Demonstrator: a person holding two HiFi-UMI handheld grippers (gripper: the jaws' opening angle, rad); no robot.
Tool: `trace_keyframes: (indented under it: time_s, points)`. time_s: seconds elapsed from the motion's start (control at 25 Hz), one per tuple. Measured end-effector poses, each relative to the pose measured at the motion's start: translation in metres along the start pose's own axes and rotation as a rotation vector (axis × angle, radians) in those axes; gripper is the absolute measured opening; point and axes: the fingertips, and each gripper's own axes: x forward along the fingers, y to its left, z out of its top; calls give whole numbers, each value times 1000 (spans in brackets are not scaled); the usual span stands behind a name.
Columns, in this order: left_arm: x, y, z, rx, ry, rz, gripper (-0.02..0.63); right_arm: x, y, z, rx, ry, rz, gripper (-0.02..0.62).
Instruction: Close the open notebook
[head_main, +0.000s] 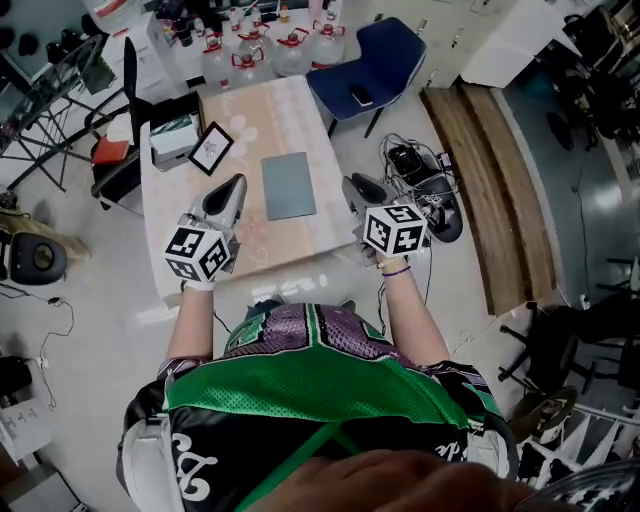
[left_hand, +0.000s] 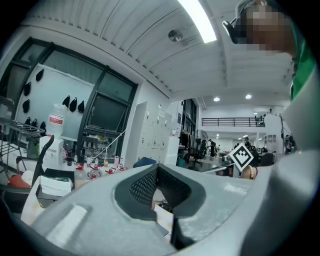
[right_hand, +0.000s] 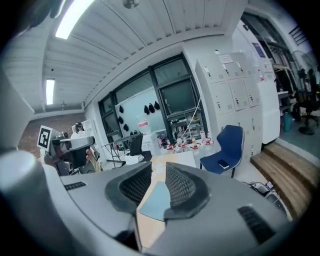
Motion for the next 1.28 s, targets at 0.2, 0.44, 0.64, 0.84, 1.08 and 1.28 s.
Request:
trace_keyframes:
  time_s: [0.2,0.44,0.64,0.84,1.08,1.28]
  points:
    - [-4,-1,9,11,-18,25,16,-14,-7,17,-39,-29,-18,77]
    - [-10,0,14,9,-44,44,17,-21,-5,26,0,-65,14,77]
    - [-13,-8,17,-1,-34,49,17,-26,9,31,38,-96,67,77]
    - [-14,-17,17,-25,-35,40,17,-24,34,27,23,-116,115,74]
    - [-23,-19,21,21,-42,61,17,-15,63,29,-79,-97,139,72]
    - [-43,0,18,99,-41,123,17,-5,85,38,-175,-103,166,72]
